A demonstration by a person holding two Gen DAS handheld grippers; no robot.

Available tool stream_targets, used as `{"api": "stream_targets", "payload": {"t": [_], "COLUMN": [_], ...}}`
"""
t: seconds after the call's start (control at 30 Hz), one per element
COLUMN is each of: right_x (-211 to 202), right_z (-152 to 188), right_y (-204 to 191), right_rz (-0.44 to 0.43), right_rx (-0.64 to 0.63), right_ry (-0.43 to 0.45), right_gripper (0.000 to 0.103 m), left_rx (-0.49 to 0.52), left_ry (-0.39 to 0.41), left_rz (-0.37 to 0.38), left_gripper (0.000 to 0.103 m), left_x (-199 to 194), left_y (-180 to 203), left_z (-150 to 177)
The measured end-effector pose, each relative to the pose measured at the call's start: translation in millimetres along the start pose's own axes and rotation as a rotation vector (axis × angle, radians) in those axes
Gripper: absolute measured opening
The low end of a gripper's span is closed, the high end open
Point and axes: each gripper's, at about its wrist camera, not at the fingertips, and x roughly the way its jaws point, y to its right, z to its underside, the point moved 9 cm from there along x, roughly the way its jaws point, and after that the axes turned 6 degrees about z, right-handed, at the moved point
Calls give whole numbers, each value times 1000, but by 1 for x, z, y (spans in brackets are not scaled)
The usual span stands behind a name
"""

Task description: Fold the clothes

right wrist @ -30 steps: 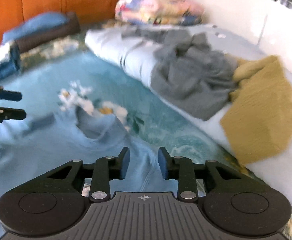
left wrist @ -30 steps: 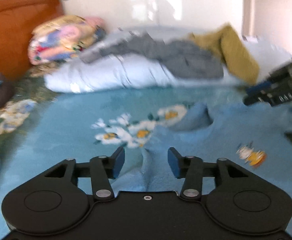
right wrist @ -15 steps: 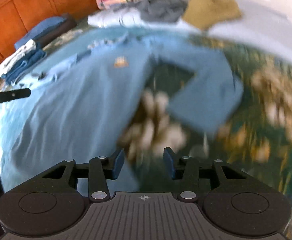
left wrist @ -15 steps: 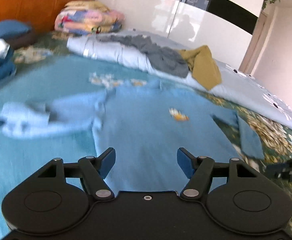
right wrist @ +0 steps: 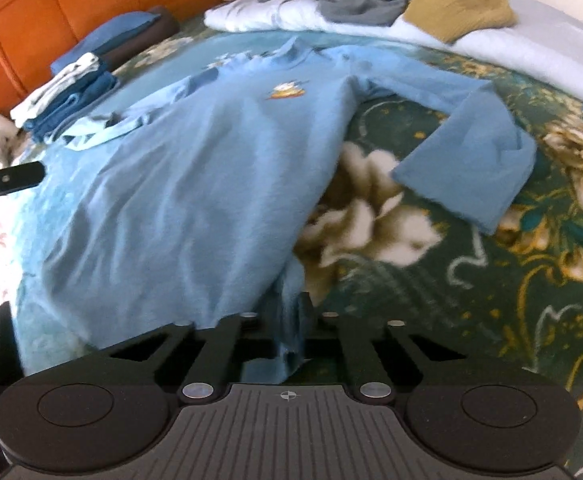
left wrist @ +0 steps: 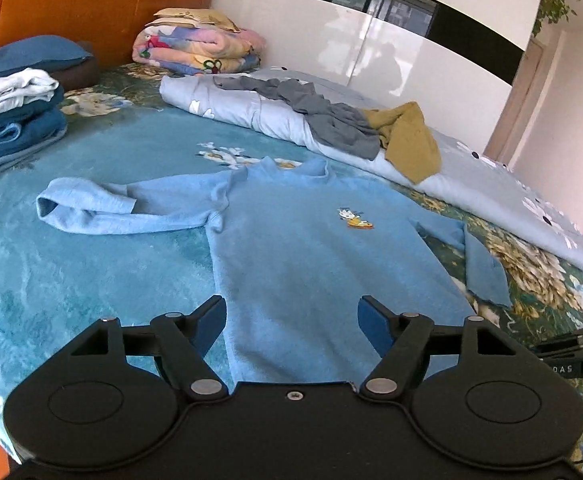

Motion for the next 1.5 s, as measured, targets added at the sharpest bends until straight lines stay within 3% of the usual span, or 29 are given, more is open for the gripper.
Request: {"api": "stream_targets", "payload": {"t": [0.23,0.53,0.73,0.83,0.97,1.07,1.2,1.33,1.5], "right_x": [-54,-42,-60,-54,-45,-42,-37,-31,-21], "right_z": [-4,36,14,9,12,15,19,22,23], "right_y": [23,51,41,38,39,41,45,51,53], "right_rz": [-49,9,-13,-15,-13,-16,-19,-8,-6], "right_rx": [239,385,312,306,316,323,332,338,343], "right_ry": [107,23,104,100,86,83,78,74,60], "right_gripper": [3,3,4,7,12,20,31,31,32], "left_rx": [-6,-34,-92,-111,-125,-162,-181,-196,-227], "left_ry": [18,-14,-59,-91,-142,-171,-206,-227,-233], "left_rz": [3,16,45,74,102,132,152,186,214], "left_gripper": [75,75,75,75,70,63,61,57,38], "left_x": [-11,-9,-6,-2,-1,-1,-1,-1,0], "left_y": [-4,-11,-23,-23,-23,-25,-24,-22,-21], "left_z": [0,10,20,30,44,54,65,76,79]}}
